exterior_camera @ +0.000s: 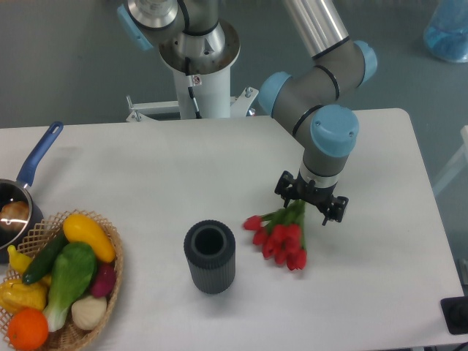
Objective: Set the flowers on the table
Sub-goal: 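Open the gripper to release the tulips onto the table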
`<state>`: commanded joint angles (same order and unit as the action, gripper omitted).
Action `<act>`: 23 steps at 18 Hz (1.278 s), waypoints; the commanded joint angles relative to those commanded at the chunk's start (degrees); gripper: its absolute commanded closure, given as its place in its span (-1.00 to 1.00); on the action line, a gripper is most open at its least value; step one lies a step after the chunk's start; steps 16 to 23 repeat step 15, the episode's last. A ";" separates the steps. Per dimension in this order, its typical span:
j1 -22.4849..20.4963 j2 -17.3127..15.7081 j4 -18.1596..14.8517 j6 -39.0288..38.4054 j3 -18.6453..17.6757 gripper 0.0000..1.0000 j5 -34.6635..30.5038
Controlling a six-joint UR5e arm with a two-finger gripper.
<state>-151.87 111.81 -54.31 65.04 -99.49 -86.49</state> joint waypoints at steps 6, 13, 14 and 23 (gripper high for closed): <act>-0.27 -5.10 1.05 -3.07 1.57 -1.00 0.27; 0.44 -12.04 1.40 -3.34 2.55 -1.00 2.10; 0.53 -12.66 1.40 -3.34 2.46 -1.00 2.37; 0.79 -13.19 1.40 -3.17 2.46 -1.00 2.37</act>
